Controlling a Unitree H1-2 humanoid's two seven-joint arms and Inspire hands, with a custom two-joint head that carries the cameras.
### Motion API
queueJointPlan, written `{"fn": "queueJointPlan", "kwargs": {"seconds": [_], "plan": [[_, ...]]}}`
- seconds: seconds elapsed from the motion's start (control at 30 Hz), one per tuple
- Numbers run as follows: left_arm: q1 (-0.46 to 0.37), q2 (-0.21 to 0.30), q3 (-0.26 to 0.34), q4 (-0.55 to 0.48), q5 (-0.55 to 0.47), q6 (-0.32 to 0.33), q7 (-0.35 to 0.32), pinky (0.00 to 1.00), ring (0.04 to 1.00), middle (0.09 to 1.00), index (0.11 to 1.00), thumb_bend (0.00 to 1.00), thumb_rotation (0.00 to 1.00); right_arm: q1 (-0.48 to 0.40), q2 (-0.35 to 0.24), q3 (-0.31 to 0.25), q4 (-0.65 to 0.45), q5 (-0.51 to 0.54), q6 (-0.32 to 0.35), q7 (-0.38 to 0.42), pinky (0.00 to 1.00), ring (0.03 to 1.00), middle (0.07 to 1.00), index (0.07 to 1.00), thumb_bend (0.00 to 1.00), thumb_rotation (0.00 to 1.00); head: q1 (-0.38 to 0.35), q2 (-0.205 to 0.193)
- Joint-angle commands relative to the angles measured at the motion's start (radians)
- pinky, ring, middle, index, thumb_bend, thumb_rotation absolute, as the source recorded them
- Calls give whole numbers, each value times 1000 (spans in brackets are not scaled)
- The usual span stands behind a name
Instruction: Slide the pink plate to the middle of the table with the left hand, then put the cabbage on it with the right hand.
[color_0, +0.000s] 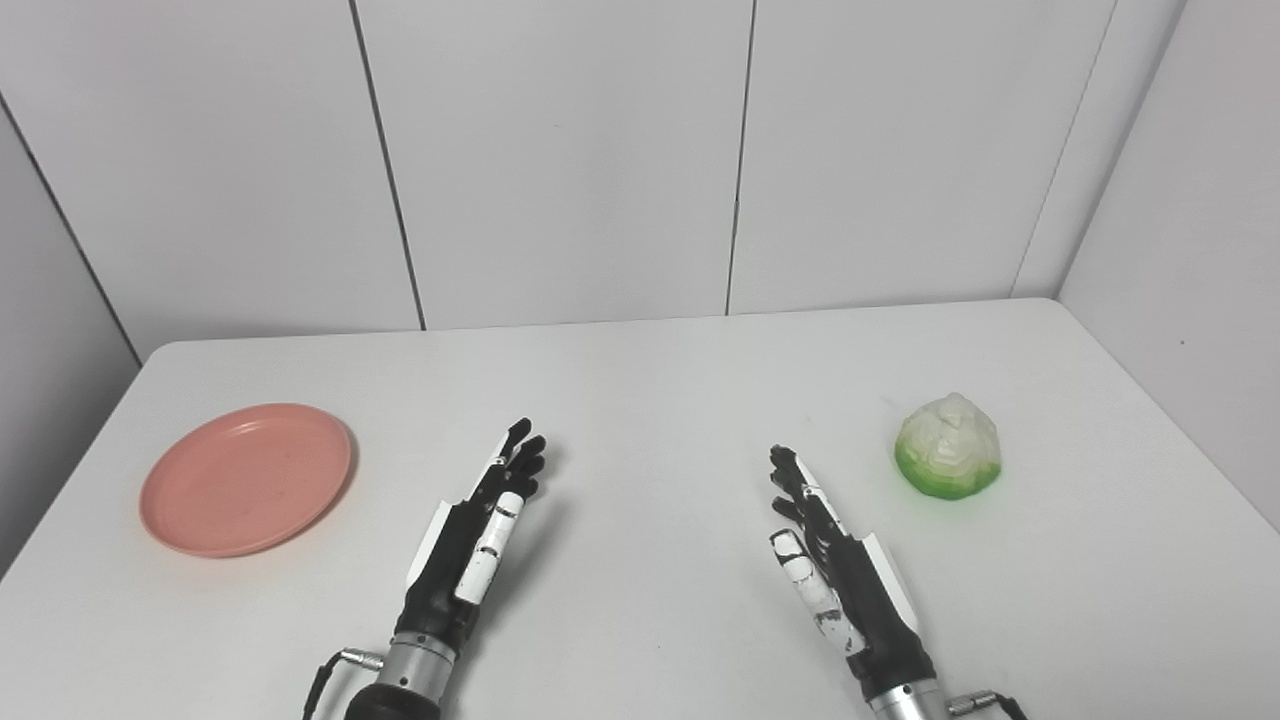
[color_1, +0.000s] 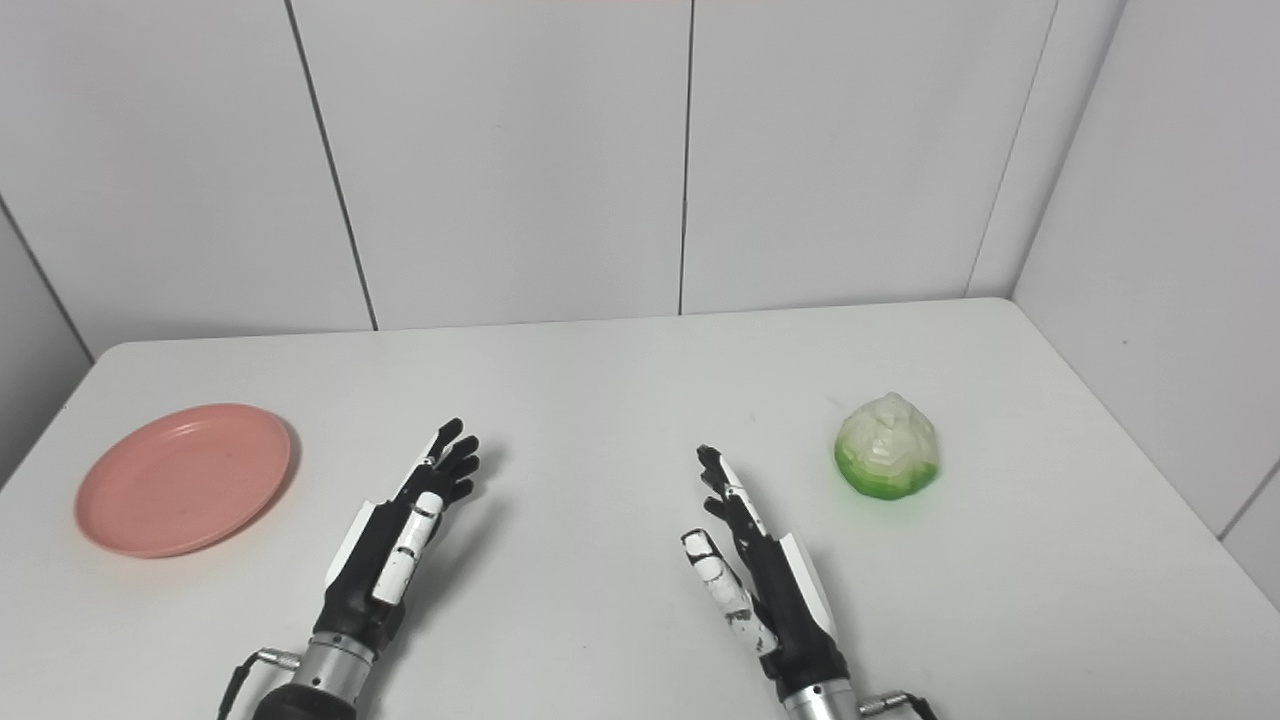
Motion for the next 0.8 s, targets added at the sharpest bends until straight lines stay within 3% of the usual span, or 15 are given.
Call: {"fn": "queueJointPlan", "kwargs": {"seconds": [0.0,0.6,0.77], "plan": [[98,9,-2,111,1,-12,6,932,942,953,954,513,1000,15,5,2,99,1,8,-1,904,954,964,960,312,1000,2,4],[104,5,-5,59,2,19,2,925,933,946,947,500,1000,15,-4,1,64,-8,20,5,896,949,959,951,317,1000,17,61],[108,-6,-13,33,8,46,4,931,937,950,951,502,1000,15,-13,-9,59,17,16,15,914,954,958,949,314,1000,84,69]]}}
